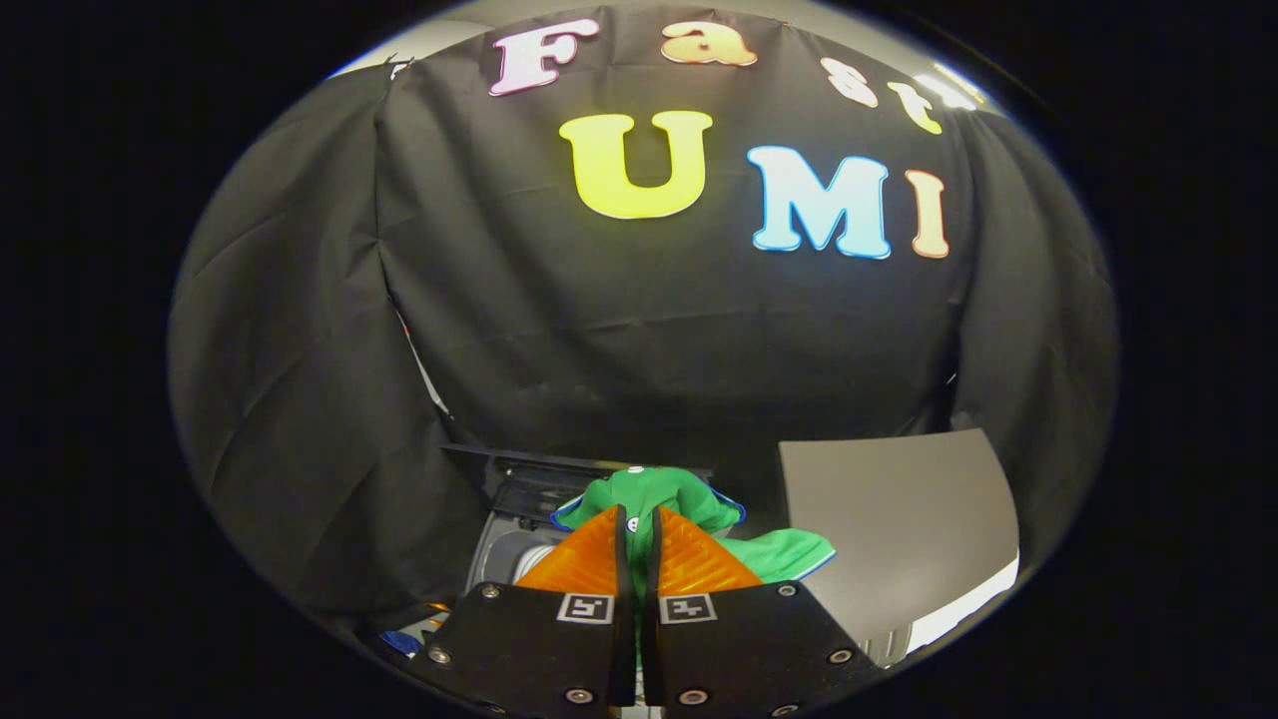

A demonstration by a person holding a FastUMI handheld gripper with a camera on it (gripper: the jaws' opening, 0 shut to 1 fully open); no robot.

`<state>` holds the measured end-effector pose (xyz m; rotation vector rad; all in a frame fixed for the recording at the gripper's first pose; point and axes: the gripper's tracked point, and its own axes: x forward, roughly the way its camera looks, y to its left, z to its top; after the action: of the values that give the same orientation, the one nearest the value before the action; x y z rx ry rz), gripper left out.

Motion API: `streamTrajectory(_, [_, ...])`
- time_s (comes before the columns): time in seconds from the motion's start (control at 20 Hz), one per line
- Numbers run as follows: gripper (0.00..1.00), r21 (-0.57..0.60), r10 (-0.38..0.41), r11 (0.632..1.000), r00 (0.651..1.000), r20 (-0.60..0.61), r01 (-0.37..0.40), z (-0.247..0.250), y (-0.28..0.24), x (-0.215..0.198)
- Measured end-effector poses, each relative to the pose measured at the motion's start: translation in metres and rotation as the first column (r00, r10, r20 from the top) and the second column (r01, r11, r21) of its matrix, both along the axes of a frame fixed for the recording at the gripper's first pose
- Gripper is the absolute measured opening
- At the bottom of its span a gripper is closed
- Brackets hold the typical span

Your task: Put the clothes into the washing machine and then close the washing machine lid.

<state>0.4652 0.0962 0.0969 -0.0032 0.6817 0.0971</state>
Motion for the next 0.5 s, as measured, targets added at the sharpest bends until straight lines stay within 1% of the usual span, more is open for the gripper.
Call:
streamTrajectory(0.25, [0.03, 0.033, 0.004, 0.999, 0.998, -0.066, -0.002, -0.037, 0.047, 0.01])
streamTrajectory(0.4, [0.03, 0.041, -0.003, 0.999, 0.997, -0.075, 0.006, -0.058, 0.064, 0.013])
streamTrajectory(0.5, [0.02, 0.041, -0.003, 0.999, 0.995, -0.104, 0.007, -0.077, 0.073, 0.012])
